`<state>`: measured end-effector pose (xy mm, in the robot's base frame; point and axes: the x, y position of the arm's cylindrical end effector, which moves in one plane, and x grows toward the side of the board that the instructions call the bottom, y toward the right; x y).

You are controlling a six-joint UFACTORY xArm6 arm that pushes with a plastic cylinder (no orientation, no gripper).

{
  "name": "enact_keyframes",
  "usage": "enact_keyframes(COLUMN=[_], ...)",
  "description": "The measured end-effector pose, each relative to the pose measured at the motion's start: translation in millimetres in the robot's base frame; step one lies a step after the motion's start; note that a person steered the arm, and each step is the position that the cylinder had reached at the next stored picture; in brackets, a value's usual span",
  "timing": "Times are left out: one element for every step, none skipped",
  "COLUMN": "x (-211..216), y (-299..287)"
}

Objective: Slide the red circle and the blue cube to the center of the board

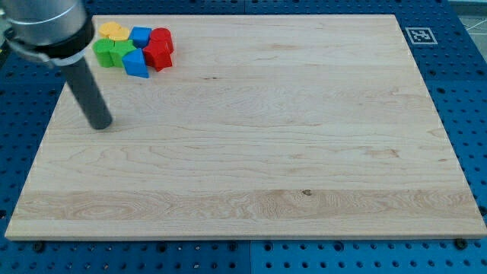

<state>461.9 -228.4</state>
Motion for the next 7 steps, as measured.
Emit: enact_keyframes(x=[2,-37,-124,-208,-271,-270,-242], y=[-24,-46,-49,-51,-52,-51,-46])
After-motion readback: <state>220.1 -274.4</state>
